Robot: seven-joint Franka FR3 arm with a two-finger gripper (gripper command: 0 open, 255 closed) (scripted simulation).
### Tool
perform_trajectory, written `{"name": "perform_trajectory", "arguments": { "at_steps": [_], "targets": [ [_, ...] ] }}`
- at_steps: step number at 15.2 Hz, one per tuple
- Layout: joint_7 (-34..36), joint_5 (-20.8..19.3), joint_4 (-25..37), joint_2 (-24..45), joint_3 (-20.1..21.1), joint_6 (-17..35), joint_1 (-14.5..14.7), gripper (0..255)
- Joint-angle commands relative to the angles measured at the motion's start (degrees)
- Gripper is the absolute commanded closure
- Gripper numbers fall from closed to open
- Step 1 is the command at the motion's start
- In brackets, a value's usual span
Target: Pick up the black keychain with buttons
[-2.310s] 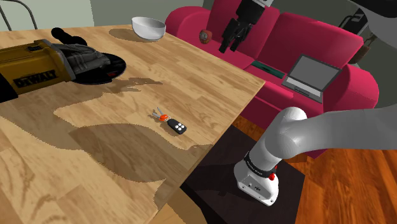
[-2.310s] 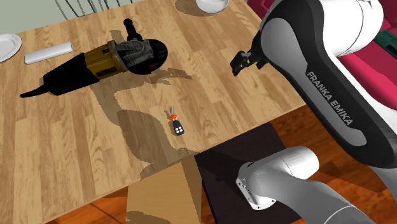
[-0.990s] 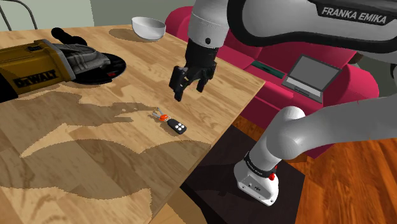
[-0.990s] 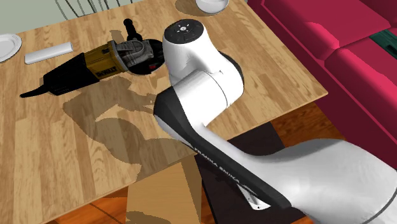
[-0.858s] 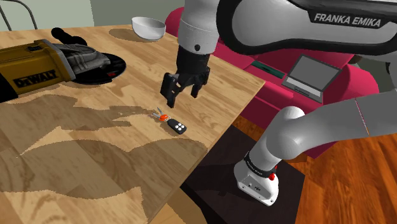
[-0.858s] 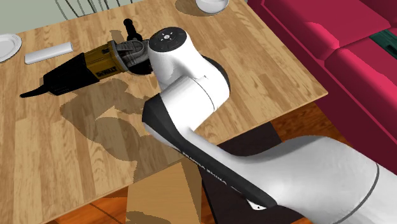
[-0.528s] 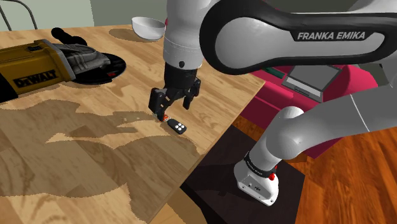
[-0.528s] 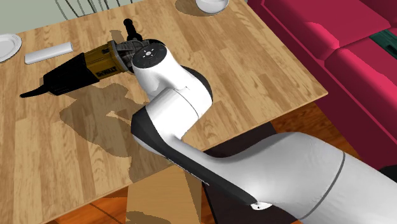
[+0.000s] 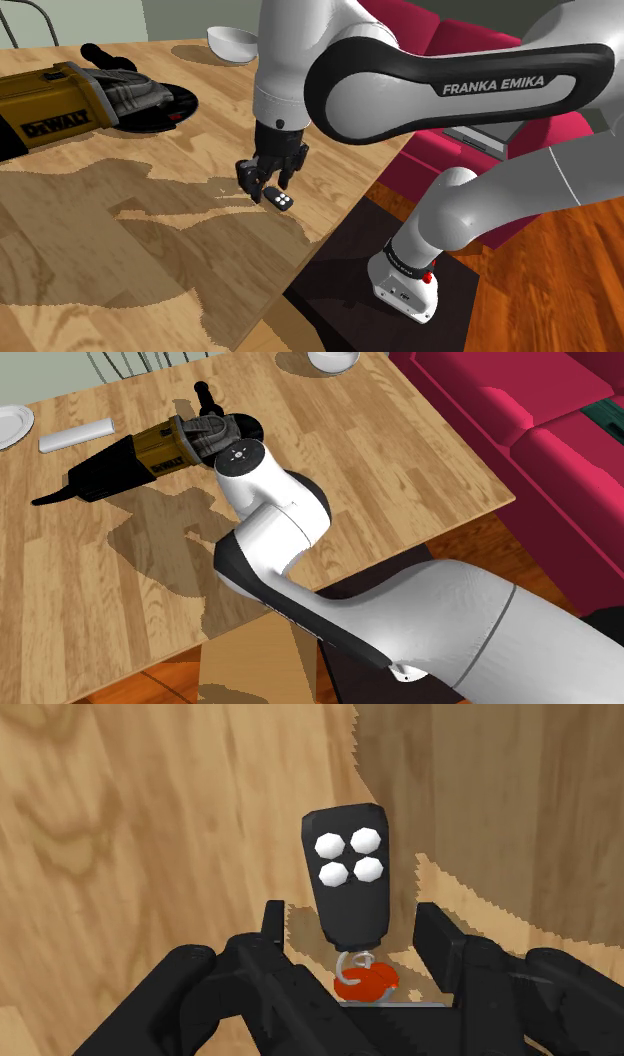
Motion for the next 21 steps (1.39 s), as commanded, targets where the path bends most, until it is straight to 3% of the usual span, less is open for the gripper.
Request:
{"name": "perform_trajectory", "arguments": {
  "at_steps": [1,9,21],
  "targets": [
    [-0.01,-0.01,-0.18,0.0,0.03,0.08,0.01,255],
    [-0.01,0.02,-0.22,-0.01,0.06,0.13,0.0,255],
    [0.06,-1.43,8.1,-0.92,-2.43,-9.17,-0.47,255]
  ]
}}
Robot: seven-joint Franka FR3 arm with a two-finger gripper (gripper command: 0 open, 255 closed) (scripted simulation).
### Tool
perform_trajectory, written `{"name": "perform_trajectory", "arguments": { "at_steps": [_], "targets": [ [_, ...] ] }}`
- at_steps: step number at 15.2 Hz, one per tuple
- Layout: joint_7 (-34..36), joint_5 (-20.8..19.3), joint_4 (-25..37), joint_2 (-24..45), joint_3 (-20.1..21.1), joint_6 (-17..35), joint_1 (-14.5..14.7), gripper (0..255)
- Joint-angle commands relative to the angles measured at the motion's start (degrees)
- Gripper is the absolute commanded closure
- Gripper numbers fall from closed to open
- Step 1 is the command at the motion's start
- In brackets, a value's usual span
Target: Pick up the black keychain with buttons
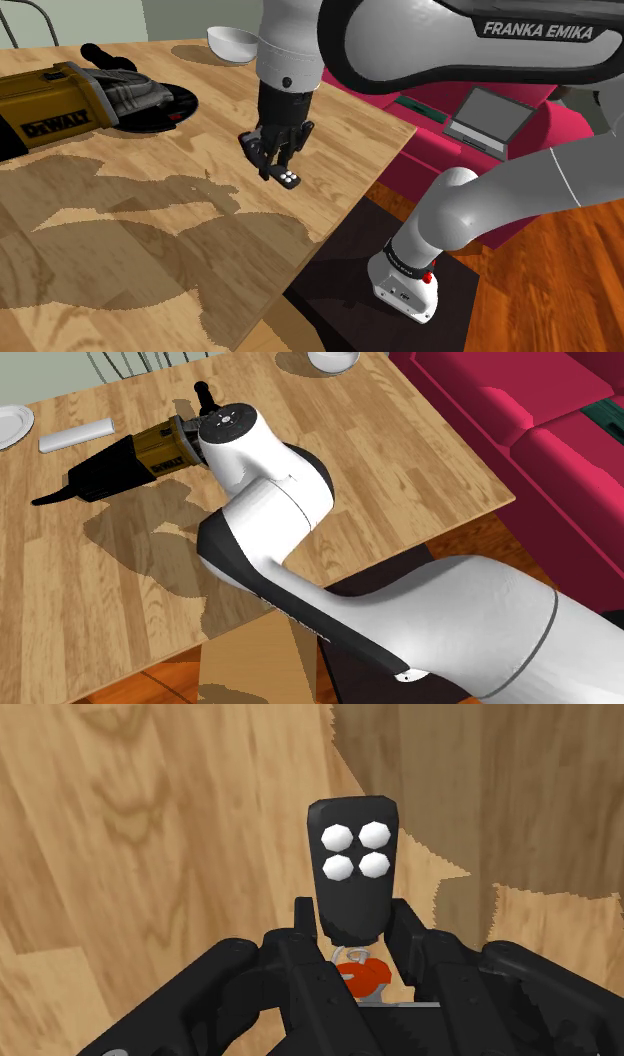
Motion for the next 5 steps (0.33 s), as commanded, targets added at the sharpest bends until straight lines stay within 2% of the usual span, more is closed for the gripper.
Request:
{"name": "perform_trajectory", "arguments": {
  "at_steps": [1,5],
  "targets": [
    [0.15,-0.17,1.51,-0.12,-0.31,-1.65,-0.02,255],
    [0.22,-0.45,3.19,-0.03,-0.66,-3.25,-0.15,255]
  ]
}}
